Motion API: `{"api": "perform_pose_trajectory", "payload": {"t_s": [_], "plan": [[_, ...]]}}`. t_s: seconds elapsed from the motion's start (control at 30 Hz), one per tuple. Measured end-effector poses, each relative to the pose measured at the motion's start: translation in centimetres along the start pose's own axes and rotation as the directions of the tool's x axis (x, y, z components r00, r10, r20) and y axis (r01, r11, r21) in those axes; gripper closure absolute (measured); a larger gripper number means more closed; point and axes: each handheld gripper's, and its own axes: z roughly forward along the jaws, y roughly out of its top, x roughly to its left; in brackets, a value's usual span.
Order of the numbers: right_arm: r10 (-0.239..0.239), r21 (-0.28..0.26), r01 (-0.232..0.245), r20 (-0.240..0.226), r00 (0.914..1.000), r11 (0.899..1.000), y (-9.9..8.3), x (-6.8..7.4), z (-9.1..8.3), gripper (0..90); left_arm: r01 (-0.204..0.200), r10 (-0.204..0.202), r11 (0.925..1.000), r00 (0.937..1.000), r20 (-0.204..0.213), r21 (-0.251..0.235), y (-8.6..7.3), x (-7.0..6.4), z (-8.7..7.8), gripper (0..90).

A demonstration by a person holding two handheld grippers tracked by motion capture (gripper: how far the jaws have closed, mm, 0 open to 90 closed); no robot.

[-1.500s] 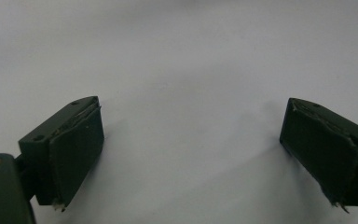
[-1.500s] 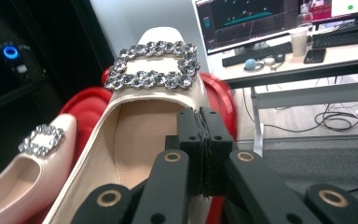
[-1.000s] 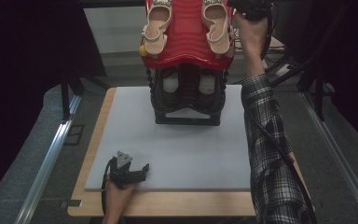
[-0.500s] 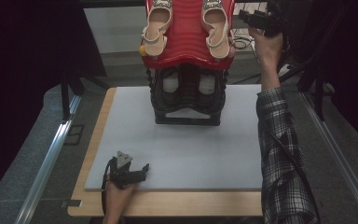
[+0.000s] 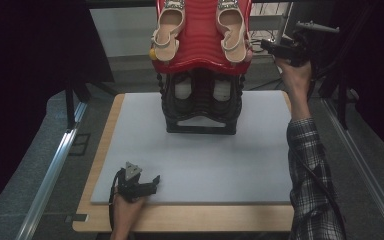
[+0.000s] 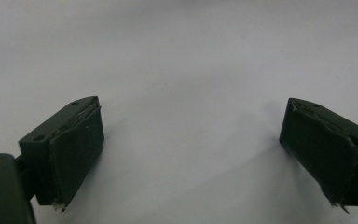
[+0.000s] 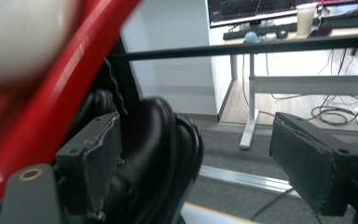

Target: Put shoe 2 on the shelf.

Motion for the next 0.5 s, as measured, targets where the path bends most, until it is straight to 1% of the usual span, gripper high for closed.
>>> {"api": "perform_pose_trajectory", "payload": {"t_s": [0.07, 0.13, 0.2, 0.3, 0.33, 0.37, 0.5], "plan": [[0.004, 0.011, -0.004, -0.008, 1.0, 1.0, -1.2, -0.4, -0.2, 15.3, 0.0, 0.0, 1.0, 1.0, 0.0, 0.0, 0.0, 0.0, 0.0, 6.2], [0.014, 0.029, -0.013, -0.028, 0.9995, 0.999, -2.1, -0.6, -0.2, 14.3, 0.0, 0.0, 1.0, 1.0, 0.0, 0.0, 0.0, 0.0, 0.0, 6.2], [-0.001, 0.049, 0.002, -0.032, 0.9995, 0.999, -3.2, -0.6, -0.3, 12.9, 0.0, 0.0, 1.0, 1.0, 0.0, 0.0, 0.0, 0.0, 0.0, 6.2], [-0.015, 0.063, 0.017, -0.044, 0.9989, 0.998, -4.4, -0.6, -0.4, 11.9, 0.001, -0.001, 1.0, 1.0, 0.0, 0.0, 0.0, 0.0, 0.0, 6.2], [-0.017, 0.076, 0.02, -0.047, 0.9988, 0.997, -4.9, -0.6, -0.5, 11.5, 0.001, -0.001, 1.0, 1.0, 0.0, 0.0, 0.0, 0.0, 0.0, 6.2], [-0.027, 0.078, 0.031, -0.049, 0.9984, 0.996, -5.2, -0.6, -0.6, 11.2, 0.001, -0.001, 1.0, 1.0, 0.0, 0.0, 0.0, 0.0, 0.0, 6.2], [-0.038, 0.103, 0.045, -0.065, 0.9971, 0.994, -6.9, -0.2, -1.1, 10.2, 0.001, -0.001, 1.0, 1.0, 0.0, 0.0, 0.0, 0.0, 0.0, 6.2]]}}
